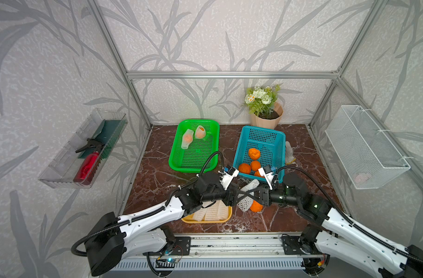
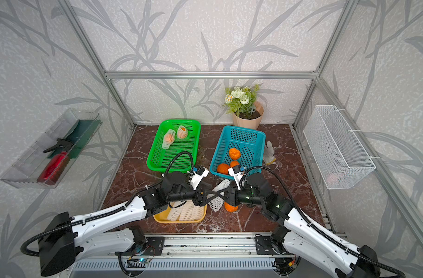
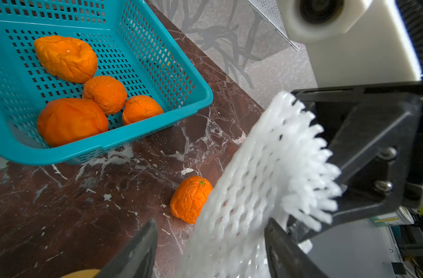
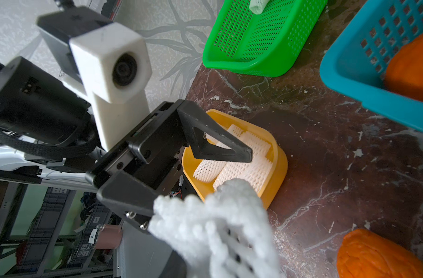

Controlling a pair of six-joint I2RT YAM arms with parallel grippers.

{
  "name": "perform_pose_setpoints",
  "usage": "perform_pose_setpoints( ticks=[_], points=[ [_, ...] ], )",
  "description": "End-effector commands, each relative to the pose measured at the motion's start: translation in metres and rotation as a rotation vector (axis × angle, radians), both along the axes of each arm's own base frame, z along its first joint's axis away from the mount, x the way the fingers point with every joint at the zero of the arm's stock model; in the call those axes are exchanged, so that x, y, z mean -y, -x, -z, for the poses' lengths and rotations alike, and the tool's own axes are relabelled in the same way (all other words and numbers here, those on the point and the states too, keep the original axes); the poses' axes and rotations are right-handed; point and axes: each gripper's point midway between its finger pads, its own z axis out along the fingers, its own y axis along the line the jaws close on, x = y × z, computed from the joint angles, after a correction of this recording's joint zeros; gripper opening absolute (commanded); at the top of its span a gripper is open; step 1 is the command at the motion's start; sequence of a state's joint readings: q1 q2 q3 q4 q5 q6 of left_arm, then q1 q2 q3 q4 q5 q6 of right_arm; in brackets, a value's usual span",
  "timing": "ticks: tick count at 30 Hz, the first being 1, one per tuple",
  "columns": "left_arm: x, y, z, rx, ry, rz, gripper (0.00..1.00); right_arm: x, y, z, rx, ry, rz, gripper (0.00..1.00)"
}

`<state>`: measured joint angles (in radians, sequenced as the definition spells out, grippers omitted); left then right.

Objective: Remove foam nets from oranges
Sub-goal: Remove the foam net from the orange, then place the foam net into the storage box.

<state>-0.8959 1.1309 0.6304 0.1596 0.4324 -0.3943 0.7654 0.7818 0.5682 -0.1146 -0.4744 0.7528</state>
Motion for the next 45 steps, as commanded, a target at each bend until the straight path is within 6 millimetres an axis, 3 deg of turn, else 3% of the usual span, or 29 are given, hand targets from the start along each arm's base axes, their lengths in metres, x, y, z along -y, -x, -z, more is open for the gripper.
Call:
perform_pose_setpoints(
  ticks=[1,6,11,17,20,23,27,30,37,45],
  points=[
    [0.009,0.012,-0.007,-0.022,0.061,0.082,0.68,-0.003,0.002,-0.005,-0.01,-0.046,-0.017,0.23],
    [0.005,0.018,-0.005,-0.042,0.07,0.089,0.63,-0.004,-0.001,-0.01,-0.028,-0.079,-0.016,0.24],
    [0.003,0.014,-0.009,-0.013,0.078,0.069,0.4,-0.01,-0.001,-0.005,-0.072,-0.086,-0.035,0.25],
    [0.011,0.014,-0.008,-0.028,0.069,0.1,0.21,-0.014,-0.003,-0.004,-0.088,-0.1,-0.045,0.27],
    [0.007,0.014,-0.004,-0.033,0.05,0.089,0.14,-0.01,-0.005,-0.006,-0.081,-0.091,-0.032,0.4],
    [-0.006,0.008,0.004,-0.037,-0.006,0.009,0.09,-0.001,-0.008,-0.005,-0.068,-0.053,0.008,0.67],
    [-0.04,-0.001,0.022,-0.107,-0.14,-0.169,0.08,0.035,-0.011,0.021,-0.081,0.167,0.138,0.85],
    [-0.071,0.0,0.033,-0.184,-0.231,-0.303,0.09,0.059,-0.006,0.041,-0.108,0.312,0.194,0.88],
    [-0.123,0.004,0.063,-0.294,-0.402,-0.527,0.09,0.076,0.0,0.089,-0.202,0.504,0.197,0.91],
    [-0.141,0.005,0.089,-0.368,-0.52,-0.628,0.08,0.075,-0.009,0.119,-0.232,0.614,0.181,0.94]
  ],
)
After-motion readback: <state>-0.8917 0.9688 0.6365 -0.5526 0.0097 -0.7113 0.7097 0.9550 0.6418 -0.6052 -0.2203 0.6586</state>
